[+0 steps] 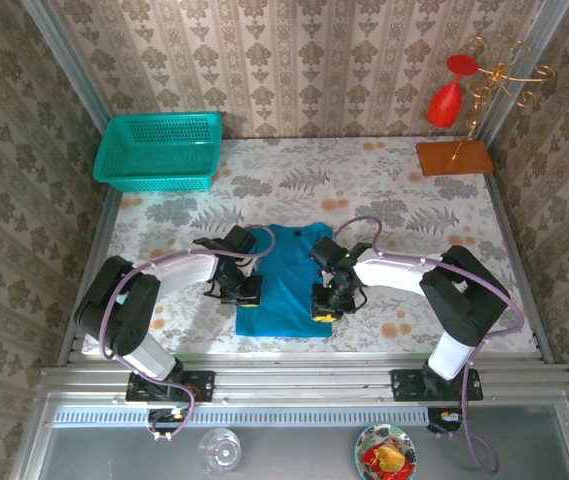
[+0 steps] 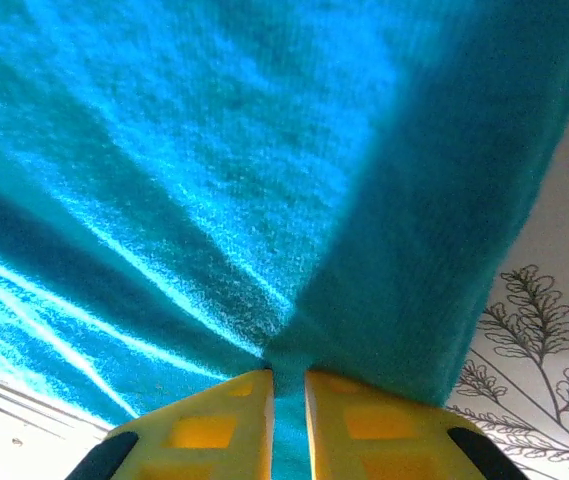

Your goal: Fold the inside-out t-shirt

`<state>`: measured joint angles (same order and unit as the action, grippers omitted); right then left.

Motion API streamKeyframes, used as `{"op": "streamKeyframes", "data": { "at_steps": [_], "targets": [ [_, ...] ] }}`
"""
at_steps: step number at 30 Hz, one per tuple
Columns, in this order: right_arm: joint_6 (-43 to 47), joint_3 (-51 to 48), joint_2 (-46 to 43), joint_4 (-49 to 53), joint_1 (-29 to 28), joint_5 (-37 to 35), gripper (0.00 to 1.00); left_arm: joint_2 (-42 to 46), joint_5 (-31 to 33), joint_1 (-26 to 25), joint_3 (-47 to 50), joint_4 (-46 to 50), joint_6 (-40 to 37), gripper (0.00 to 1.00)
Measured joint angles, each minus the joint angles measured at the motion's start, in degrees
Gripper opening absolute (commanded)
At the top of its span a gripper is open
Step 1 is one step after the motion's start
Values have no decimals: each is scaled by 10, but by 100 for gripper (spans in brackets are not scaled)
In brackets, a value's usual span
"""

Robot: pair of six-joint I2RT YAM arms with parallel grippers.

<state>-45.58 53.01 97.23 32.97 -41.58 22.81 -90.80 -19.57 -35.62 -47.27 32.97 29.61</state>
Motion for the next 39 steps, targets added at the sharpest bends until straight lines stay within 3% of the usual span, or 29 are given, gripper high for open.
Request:
{"op": "streamKeyframes", "data": {
  "at_steps": [6, 11, 20, 30, 39],
  "targets": [
    [9, 21, -29, 33, 10, -3, 21, 30, 26, 0, -2, 27, -4, 10],
    [37, 98, -29, 55, 76, -18, 24, 49, 40, 0, -24, 48, -8, 15],
    [105, 297, 93, 104, 182, -76, 32, 79, 45, 14, -28, 52, -9, 18],
    [129, 384, 217, 138, 203, -94, 37, 105, 43, 42, -21, 54, -9, 18],
    [131, 436, 268, 140, 214, -90, 34, 105, 41, 46, -17, 56, -9, 18]
  ]
}}
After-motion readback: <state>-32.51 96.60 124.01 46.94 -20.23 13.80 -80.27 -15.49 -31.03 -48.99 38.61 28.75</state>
